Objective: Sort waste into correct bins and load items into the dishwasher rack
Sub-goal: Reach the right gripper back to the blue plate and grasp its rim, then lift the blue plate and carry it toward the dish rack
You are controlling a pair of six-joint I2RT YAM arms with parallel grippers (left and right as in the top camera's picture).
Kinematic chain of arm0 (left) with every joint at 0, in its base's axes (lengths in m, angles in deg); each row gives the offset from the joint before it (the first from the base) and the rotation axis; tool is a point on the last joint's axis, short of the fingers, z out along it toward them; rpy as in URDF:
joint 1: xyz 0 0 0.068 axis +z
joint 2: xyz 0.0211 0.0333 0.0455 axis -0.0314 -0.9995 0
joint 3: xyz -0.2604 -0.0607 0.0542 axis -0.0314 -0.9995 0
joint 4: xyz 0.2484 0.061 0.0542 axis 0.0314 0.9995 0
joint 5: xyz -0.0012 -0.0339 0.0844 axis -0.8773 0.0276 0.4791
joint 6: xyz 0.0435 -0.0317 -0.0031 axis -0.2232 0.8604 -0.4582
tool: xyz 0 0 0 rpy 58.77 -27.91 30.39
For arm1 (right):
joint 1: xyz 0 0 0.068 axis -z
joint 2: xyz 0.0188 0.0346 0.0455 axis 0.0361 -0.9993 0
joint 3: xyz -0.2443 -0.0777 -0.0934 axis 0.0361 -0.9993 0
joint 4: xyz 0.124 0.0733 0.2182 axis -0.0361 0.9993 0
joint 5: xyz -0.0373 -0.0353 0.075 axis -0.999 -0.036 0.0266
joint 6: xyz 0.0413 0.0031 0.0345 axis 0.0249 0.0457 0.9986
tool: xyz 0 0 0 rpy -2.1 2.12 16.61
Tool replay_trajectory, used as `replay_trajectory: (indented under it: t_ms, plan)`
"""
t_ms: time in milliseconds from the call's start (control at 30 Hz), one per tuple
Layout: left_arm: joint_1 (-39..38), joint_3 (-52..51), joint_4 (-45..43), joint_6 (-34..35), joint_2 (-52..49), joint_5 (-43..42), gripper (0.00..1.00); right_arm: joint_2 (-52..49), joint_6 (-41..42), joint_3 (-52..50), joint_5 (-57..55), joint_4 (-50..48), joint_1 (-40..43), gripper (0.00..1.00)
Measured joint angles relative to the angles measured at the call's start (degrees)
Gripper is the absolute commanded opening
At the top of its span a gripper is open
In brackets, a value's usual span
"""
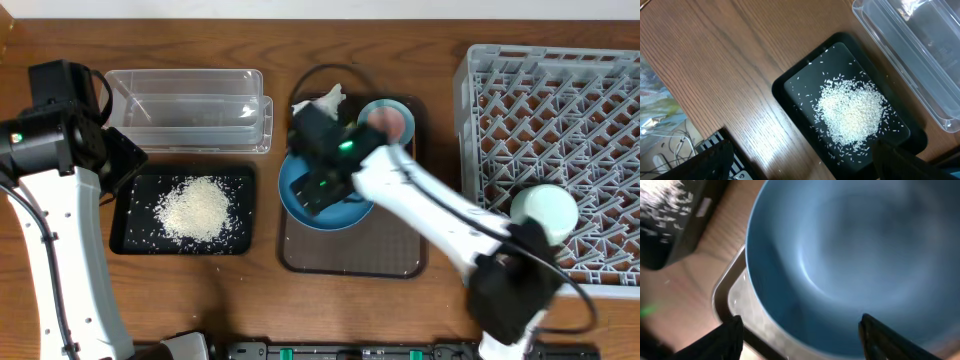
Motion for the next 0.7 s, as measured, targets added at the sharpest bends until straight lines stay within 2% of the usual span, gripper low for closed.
replay_trajectory:
  t_ms: [233,433,700]
  plan:
    - [0.0,0.0,0.0,0.0,0.0,0.0,0.9,-5.6,0.6,0.1,-4.6,-3.3,-5.8,0.66]
    - [0.0,0.0,0.0,0.0,0.0,0.0,0.9,-8.2,1.0,0.2,-6.8,-6.1,-7.8,0.59]
    - [0.0,0.0,0.0,0.0,0.0,0.0,0.9,-11.2,2.5,0.4,-7.8,-6.4,-7.8,0.22]
